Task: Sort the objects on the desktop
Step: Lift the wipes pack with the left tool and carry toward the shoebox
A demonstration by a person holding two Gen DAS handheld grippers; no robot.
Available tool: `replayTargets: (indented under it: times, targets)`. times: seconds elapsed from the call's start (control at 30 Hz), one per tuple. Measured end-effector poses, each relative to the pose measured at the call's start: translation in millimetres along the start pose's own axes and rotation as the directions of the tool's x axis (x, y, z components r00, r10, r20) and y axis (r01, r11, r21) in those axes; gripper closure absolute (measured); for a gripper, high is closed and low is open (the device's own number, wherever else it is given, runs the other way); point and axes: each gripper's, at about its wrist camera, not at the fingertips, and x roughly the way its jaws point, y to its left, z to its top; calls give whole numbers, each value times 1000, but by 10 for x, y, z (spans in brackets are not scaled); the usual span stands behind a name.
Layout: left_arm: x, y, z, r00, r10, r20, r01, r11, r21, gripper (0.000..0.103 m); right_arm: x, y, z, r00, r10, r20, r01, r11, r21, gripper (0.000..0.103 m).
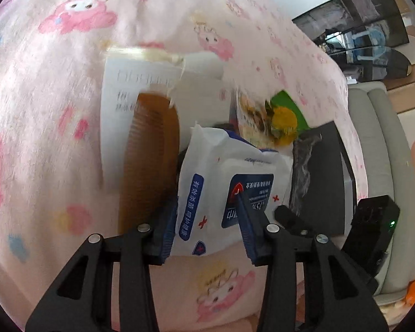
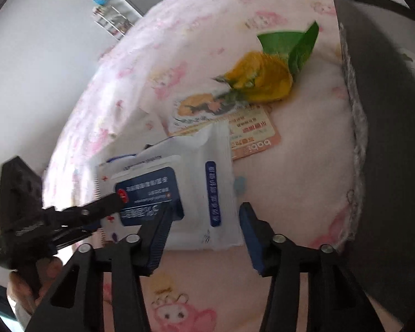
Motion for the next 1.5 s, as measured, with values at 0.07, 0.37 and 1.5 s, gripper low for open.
replayTargets:
  times: [0.07,0.37,1.5]
  targets:
    - [-40,-5,-98,1000,6,-24,-5,1000,16,62,-83,5,-83,999,5,-40,-6,1000,-2,62]
    - [-72,-124,-383,997,54,-55,-51,997,52,62,-225,-118,-230,998,-45,-44,45,999,-4,62]
    - [25,-418,-618,976,213,-42,-202,963,177,52,-364,-107,-412,995,-96,-7,96,994,-58,67]
